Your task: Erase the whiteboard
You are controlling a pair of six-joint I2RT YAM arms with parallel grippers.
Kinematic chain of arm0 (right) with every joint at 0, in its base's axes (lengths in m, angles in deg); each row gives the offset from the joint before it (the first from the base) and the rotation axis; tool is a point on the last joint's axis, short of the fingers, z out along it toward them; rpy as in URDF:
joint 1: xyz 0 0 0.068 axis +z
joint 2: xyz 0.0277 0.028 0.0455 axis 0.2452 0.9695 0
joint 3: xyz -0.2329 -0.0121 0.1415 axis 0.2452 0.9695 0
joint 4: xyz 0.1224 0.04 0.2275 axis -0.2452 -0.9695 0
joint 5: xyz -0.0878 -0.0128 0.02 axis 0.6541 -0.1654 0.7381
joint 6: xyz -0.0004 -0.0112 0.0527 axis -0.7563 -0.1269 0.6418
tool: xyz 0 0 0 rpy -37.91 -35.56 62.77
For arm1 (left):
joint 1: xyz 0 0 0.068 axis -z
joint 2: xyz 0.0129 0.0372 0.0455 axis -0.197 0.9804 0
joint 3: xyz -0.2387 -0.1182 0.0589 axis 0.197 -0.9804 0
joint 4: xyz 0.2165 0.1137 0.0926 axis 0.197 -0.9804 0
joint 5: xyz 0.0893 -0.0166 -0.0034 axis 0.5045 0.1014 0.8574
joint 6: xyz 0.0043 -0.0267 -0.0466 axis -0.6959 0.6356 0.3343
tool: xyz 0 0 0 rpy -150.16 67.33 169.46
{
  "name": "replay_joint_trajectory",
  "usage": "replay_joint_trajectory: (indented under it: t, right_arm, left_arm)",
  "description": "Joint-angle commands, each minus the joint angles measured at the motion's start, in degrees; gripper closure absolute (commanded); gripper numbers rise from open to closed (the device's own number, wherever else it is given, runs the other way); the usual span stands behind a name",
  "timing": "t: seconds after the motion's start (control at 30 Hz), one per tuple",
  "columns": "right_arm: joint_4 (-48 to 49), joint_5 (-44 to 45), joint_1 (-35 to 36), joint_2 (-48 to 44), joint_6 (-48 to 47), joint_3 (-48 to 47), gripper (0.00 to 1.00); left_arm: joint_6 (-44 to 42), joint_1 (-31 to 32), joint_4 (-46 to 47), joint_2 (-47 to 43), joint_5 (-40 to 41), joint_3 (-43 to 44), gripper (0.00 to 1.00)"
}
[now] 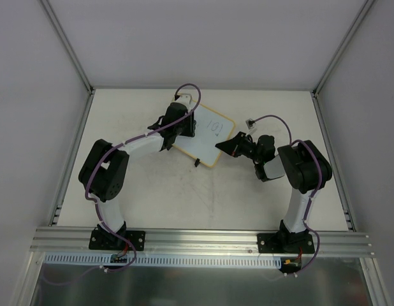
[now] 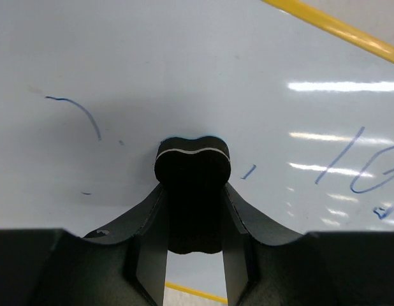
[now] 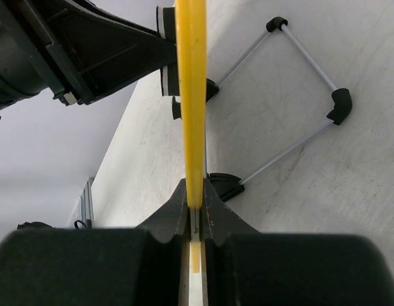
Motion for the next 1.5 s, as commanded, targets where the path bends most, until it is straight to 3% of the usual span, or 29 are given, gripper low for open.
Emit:
replay_joint_trajectory:
  t: [0.0,0.2,0.47,0.7,0.83,1.07,1.47]
  right_arm:
    - [11.4,0.5,0.3,0.2,0.4,-1.1,1.0]
    - [11.4,0.4,0.3,0.0,0.3,-1.1,1.0]
    - [11.4,0.3,0.3,-0.1,0.2,-0.9,1.0]
    - [11.5,0.2,0.3,-0.3,0.3,-1.0,1.0]
    - [11.5,0.2,0.3,-0.4,0.2,-0.8,1.0]
    - [11.4,0.2,0.3,-0.4,0.2,-0.8,1.0]
    - [11.4,0.1,0.2,-0.3,0.1,-0.9,1.0]
  left_arm:
    - [-2.7,4.0,2.6,0.1,-14.5,1.8,1.0]
    - [-6.4,5.5,1.4,0.9,-18.9,4.4,1.0]
    - [-5.3,4.8,-0.5,1.8,-10.9,5.1,1.0]
    - [-3.9,-2.1,-0.8,0.5,-11.7,3.9,1.0]
    - [-1.4,-9.6,-1.5,1.1,-14.6,3.9,1.0]
    - [-2.2,-14.7,-2.9,3.7,-13.9,6.7,1.0]
    - [-2.8,-12.8,-2.3,4.0,-18.1,6.1,1.0]
